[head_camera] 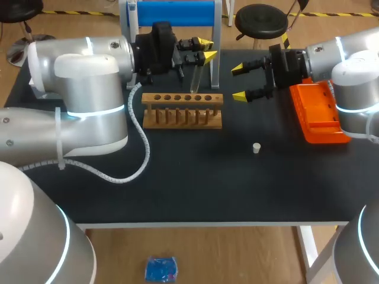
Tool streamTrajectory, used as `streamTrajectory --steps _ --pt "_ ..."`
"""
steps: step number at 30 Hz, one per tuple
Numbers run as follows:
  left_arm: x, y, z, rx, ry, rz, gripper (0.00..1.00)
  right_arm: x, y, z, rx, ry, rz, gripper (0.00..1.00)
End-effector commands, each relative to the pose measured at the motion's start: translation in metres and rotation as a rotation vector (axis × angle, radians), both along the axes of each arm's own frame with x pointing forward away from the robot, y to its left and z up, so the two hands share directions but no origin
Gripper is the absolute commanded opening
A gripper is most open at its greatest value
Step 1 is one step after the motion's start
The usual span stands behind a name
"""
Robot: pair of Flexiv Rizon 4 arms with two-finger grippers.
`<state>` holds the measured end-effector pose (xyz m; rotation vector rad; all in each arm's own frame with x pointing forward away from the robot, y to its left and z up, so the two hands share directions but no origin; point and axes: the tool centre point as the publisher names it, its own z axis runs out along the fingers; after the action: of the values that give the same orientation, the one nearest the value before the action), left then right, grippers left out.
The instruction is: Invert the test tube, pick up the pipette, mount the tip to pipette, aspirate from beaker and dispense into the tube, eject the tip, return the pipette, and cap with the stopper.
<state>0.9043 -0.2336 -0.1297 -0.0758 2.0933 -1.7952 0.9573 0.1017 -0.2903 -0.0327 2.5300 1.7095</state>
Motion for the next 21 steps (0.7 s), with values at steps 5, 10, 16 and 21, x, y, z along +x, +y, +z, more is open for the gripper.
streamTrajectory --steps 5,10,16,21 --pt "-0.0024 -0.0029 -0.0052 -0.027 -0.001 0.061 0.0 0.0007 -0.0007 -0.0001 0.0 0.001 0.003 1.0" --pt "-0.0024 -0.0029 -0.0052 -0.027 -0.001 0.061 0.0 0.0007 -0.0007 -0.0001 0.0 0.001 0.003 1.0" --pt "-0.0024 -0.0029 -0.0052 -0.027 -0.001 0.061 0.0 0.0007 -0.0007 -0.0001 0.0 0.001 0.003 1.0" --pt "-0.0024 -0.0029 -0.0052 -0.027 -0.001 0.061 0.0 0.0007 -0.0007 -0.0001 0.0 0.001 0.003 1.0"
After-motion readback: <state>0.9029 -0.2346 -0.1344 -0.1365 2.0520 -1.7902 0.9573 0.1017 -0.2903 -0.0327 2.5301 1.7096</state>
